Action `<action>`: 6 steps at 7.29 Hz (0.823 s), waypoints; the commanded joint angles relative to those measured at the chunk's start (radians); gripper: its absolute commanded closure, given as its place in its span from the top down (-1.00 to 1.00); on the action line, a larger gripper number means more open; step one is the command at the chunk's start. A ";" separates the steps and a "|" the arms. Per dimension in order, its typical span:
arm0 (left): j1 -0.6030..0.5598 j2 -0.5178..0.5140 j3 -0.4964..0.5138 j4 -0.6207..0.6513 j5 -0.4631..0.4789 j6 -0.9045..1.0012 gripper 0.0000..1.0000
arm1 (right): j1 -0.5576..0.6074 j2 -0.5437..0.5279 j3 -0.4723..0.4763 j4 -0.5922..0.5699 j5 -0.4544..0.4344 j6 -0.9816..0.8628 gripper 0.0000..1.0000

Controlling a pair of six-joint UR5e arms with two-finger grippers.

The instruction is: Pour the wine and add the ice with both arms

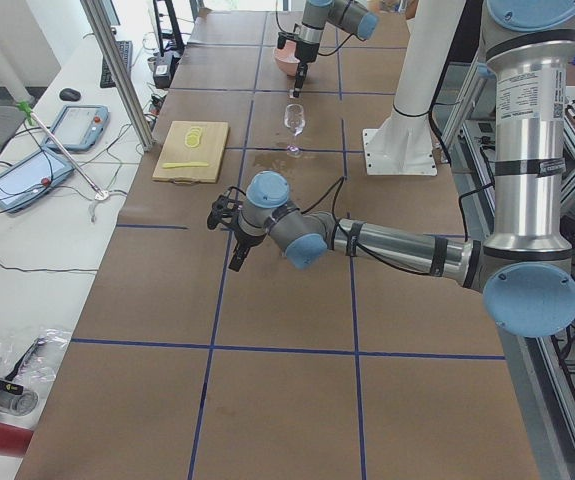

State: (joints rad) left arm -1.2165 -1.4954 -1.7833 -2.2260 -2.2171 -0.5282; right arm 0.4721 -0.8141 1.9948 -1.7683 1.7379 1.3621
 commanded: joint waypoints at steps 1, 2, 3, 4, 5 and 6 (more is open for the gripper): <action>-0.001 0.000 0.001 -0.001 0.007 -0.004 1.00 | -0.004 0.038 -0.043 0.000 0.000 0.000 -1.00; -0.001 0.000 0.001 -0.003 0.008 -0.004 1.00 | -0.004 0.058 -0.077 0.000 0.000 0.000 -0.94; -0.001 0.000 -0.001 -0.003 0.008 -0.006 1.00 | -0.004 0.061 -0.093 -0.002 -0.001 0.000 0.74; -0.001 0.000 -0.001 -0.003 0.008 -0.006 1.00 | -0.006 0.061 -0.094 -0.002 -0.003 0.000 0.99; -0.001 0.000 -0.007 -0.003 0.010 -0.006 1.00 | -0.006 0.059 -0.094 -0.002 -0.001 0.000 1.00; -0.001 0.000 -0.007 -0.003 0.010 -0.007 1.00 | -0.007 0.059 -0.093 -0.002 -0.001 0.000 1.00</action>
State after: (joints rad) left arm -1.2180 -1.4956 -1.7880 -2.2288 -2.2080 -0.5341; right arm 0.4661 -0.7550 1.9024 -1.7701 1.7361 1.3622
